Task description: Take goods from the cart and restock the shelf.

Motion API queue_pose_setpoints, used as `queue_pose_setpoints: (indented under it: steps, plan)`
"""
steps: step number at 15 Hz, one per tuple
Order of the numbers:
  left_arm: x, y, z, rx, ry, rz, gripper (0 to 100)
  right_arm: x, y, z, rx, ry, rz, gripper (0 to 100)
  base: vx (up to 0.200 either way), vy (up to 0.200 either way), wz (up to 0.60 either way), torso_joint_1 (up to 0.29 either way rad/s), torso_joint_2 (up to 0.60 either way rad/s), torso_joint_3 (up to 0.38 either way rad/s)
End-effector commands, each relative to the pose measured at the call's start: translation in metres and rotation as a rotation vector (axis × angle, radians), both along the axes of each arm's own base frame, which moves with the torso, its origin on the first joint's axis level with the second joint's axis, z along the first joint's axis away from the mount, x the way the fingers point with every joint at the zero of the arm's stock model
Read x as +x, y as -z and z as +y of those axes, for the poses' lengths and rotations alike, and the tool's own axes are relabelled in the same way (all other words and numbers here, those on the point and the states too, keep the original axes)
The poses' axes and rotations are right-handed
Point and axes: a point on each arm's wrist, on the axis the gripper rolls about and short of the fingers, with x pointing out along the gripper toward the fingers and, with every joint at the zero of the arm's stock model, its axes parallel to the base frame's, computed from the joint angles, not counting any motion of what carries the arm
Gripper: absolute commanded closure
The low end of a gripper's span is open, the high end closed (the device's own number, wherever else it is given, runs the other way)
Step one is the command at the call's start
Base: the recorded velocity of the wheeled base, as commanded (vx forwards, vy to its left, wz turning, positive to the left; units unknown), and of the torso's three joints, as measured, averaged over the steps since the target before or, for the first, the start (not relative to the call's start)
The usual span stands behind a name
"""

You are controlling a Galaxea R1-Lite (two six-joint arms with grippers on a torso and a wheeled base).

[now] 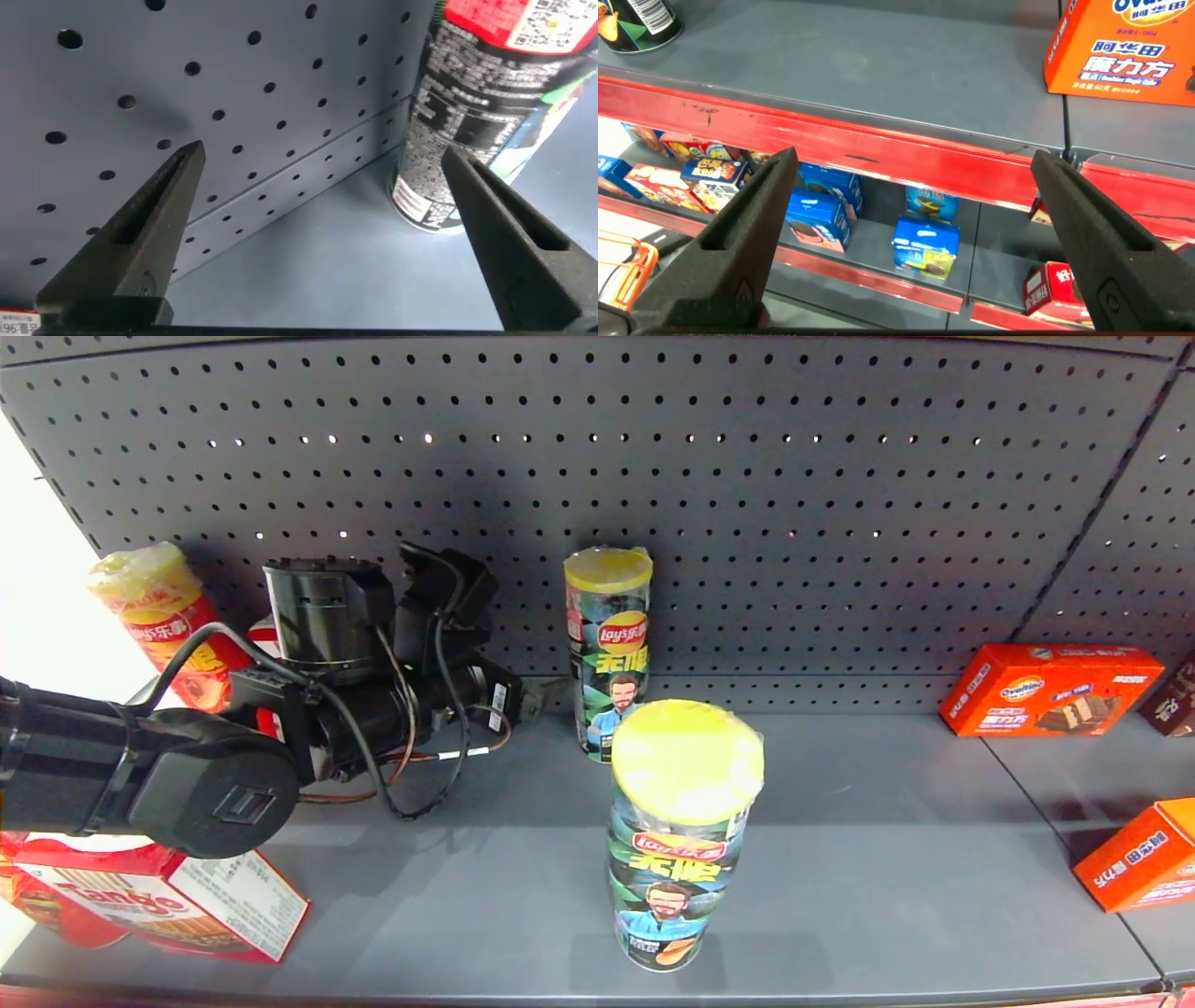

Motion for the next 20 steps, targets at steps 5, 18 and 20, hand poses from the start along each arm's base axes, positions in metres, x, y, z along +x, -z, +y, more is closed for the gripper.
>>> queue_pose_setpoints:
  steps: [5,18,20]
  plan:
    - [-0.012,-0.004,0.0,-0.007,0.062,-0.004,0,0.0,0.0,0.0,-0.001,-0.001,0.001,0,0.0,0.0,0.0,0.0,0.0,0.0]
    - [-0.003,0.006,-0.018,0.007,0.069,0.012,0,0.0,0.0,0.0,-0.001,-0.001,0.001,0,0.0,0.0,0.0,0.0,0.0,0.0]
    - [-0.002,0.006,-0.017,0.008,0.055,0.013,0,0.0,0.0,0.0,-0.001,-0.001,0.001,0,0.0,0.0,0.0,0.0,0.0,0.0]
